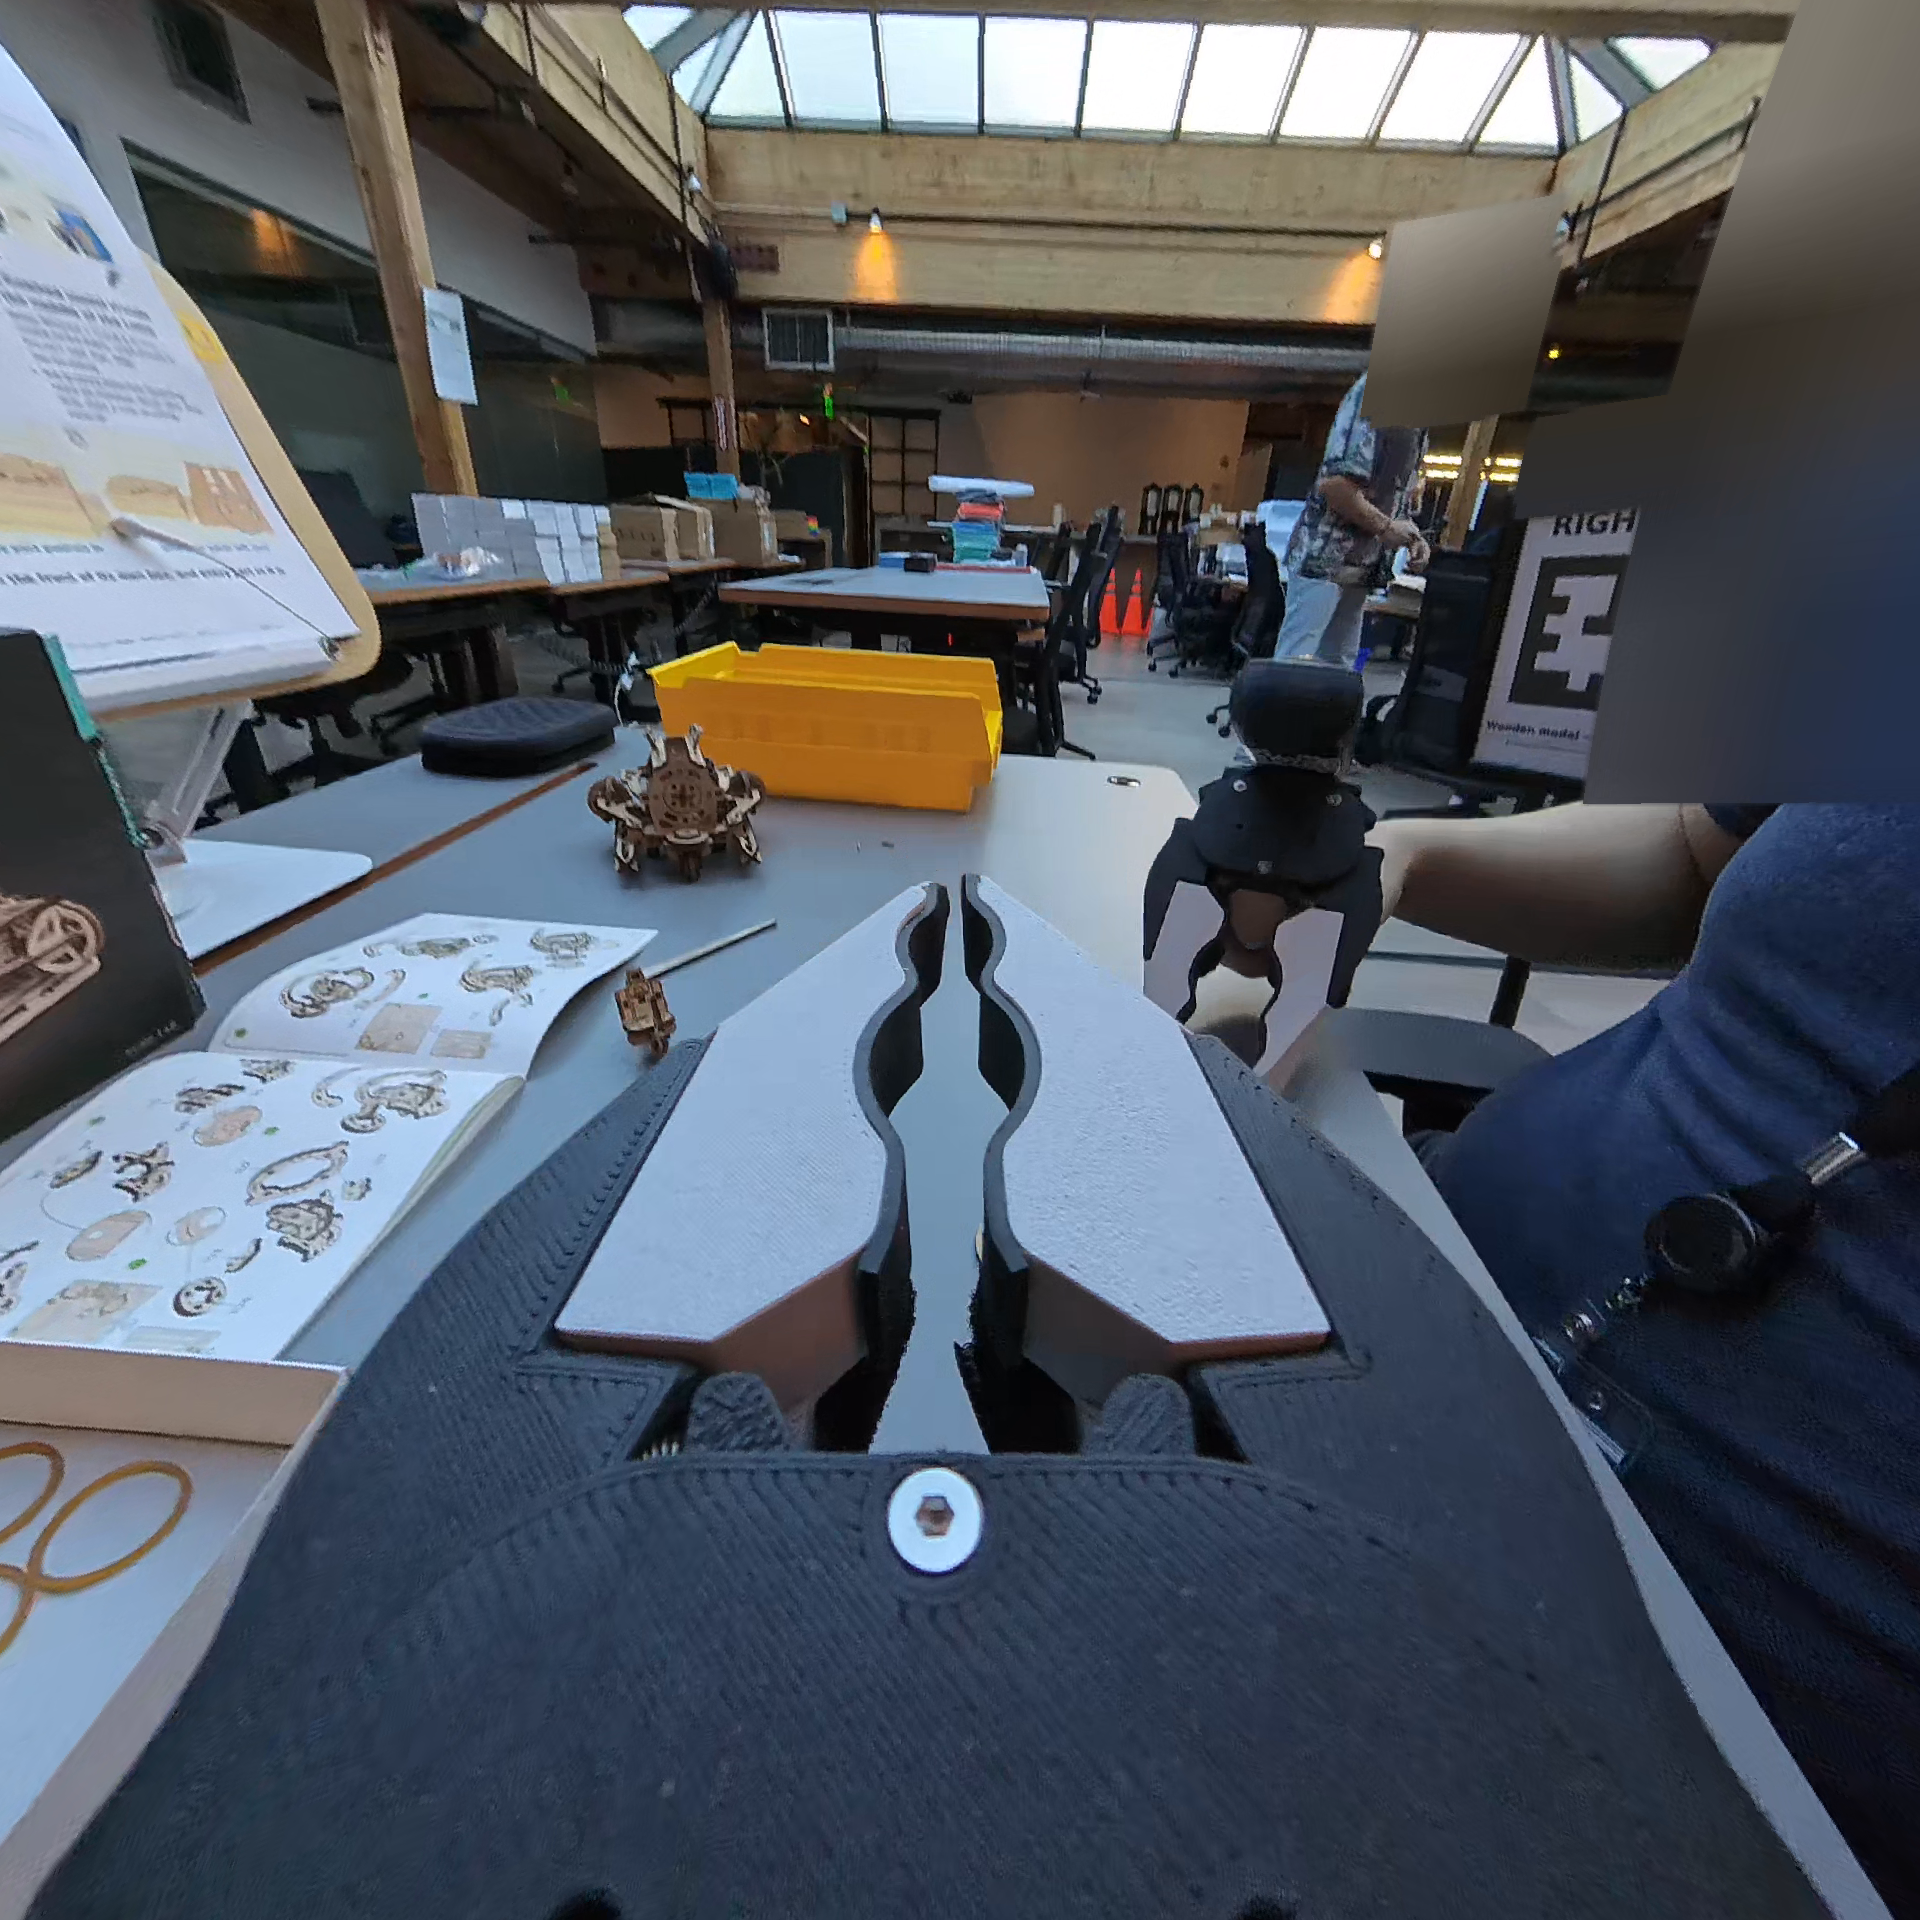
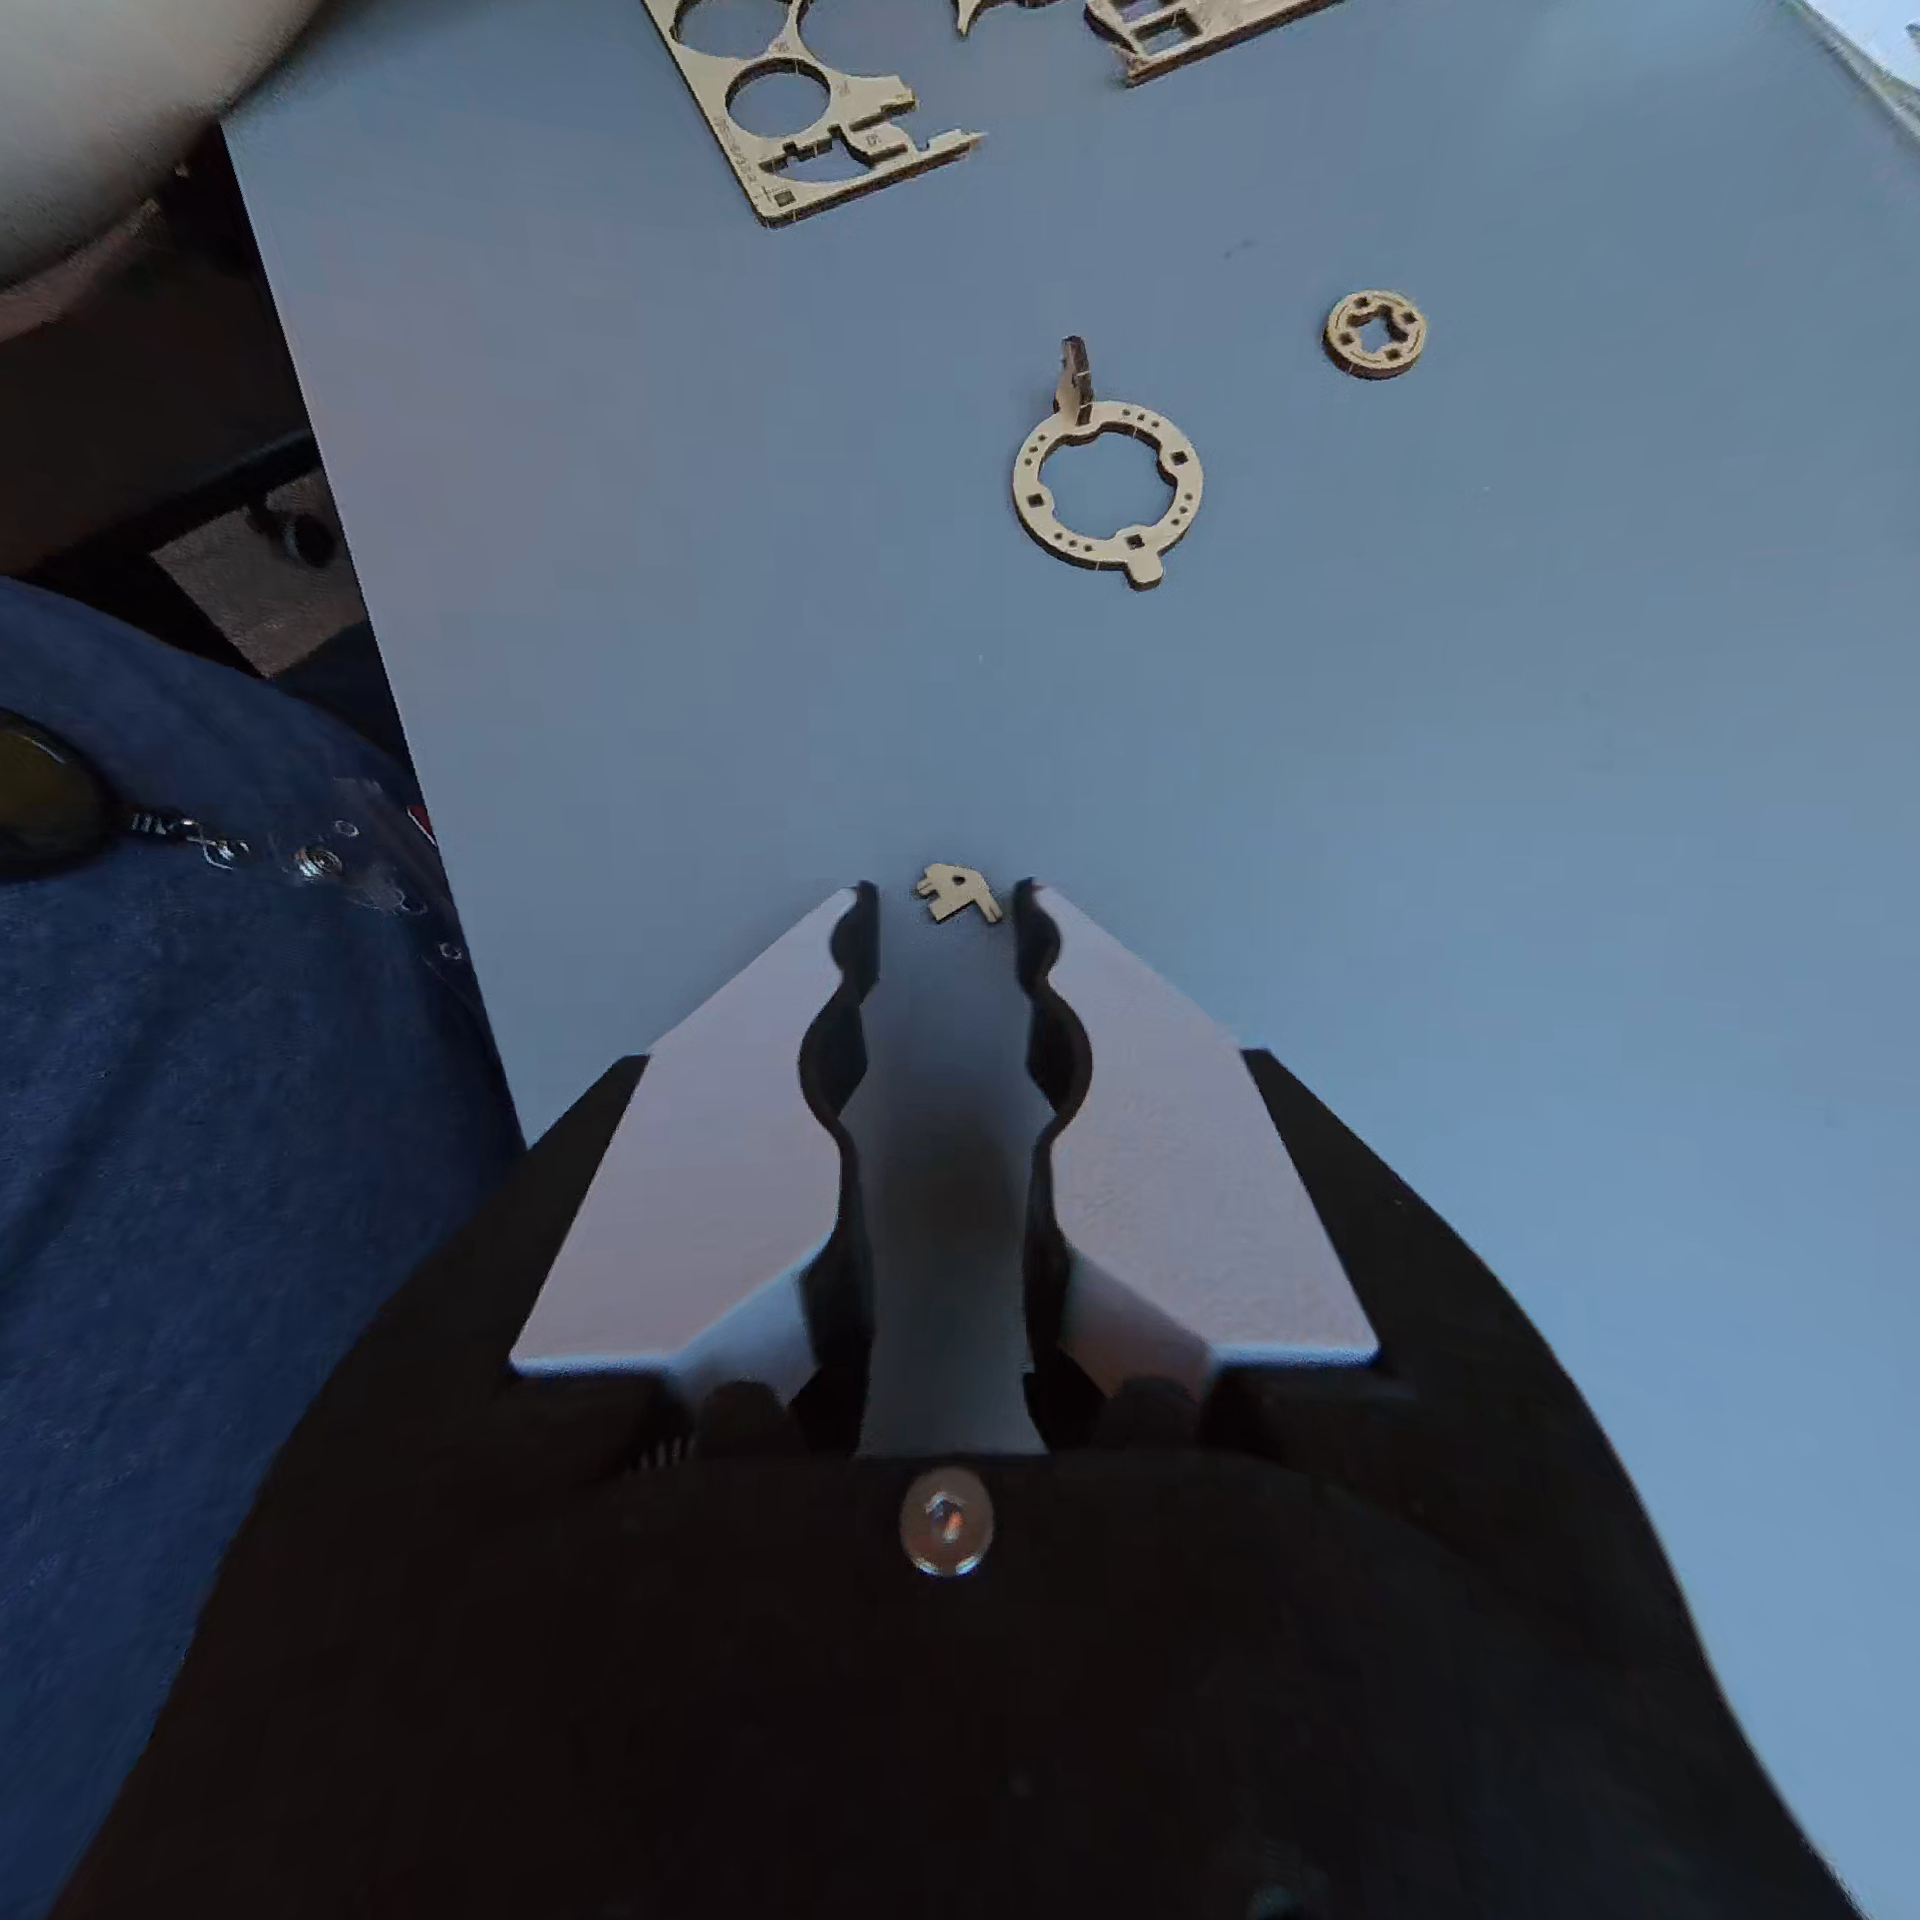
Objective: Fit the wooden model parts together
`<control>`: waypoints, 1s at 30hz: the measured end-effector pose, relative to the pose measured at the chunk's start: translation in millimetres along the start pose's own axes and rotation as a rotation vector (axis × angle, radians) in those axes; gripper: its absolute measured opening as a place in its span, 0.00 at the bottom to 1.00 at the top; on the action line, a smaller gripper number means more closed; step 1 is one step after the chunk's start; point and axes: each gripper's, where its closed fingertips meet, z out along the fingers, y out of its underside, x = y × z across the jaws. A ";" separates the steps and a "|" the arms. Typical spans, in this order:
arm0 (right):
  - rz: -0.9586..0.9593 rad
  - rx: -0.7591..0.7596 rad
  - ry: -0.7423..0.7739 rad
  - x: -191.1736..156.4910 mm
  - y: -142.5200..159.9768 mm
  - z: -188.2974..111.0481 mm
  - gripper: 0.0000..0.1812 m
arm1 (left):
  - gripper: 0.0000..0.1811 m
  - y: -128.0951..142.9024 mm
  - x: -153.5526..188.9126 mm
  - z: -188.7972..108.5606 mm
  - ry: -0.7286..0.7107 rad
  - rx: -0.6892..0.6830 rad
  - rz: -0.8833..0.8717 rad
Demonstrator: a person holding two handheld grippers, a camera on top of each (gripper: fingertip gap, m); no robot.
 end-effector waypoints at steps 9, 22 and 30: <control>0.094 0.190 -0.206 -6.5 -43.9 -5.6 0.05 | 0.04 -7.6 23.6 2.3 0.002 -0.029 0.003; 0.499 0.613 -1.091 -23.2 -157.8 -48.8 0.01 | 0.05 13.1 98.3 39.8 0.050 -0.045 0.098; 0.559 0.633 -1.140 2.5 -161.6 -52.5 0.00 | 0.04 21.4 64.9 48.7 -0.050 -0.077 0.137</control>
